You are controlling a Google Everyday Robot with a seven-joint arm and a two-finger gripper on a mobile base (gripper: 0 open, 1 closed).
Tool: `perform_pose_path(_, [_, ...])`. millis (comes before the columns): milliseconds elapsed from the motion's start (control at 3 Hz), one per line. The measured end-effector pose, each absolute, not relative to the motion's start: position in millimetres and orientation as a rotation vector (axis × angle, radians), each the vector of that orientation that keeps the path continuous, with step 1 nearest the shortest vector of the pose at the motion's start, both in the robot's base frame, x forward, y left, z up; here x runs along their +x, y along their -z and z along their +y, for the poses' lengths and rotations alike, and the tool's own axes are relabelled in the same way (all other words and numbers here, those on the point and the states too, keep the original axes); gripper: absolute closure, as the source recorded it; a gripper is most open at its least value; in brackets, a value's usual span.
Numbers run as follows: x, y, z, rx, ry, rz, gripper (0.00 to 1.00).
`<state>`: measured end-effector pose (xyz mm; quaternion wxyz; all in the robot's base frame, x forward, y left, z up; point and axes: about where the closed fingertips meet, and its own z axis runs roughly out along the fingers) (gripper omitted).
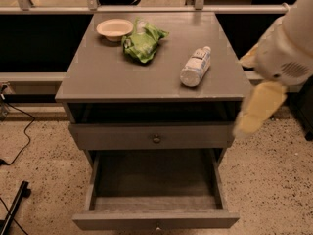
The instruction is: Close middle drawer
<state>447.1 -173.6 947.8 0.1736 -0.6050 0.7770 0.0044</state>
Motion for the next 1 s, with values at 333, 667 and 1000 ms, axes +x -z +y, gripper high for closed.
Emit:
perform_pose_path(333, [417.5,-871.6,-75.9,-1.705,-0.318,2.098,0.0])
perform_pose_path(667, [387.0,-798.0,-17.0,-1.678,-0.601,2.01,0.0])
perform_pose_path(1000, [372.9,-767.0,8.2,-1.686,-0.653,1.996,0.0])
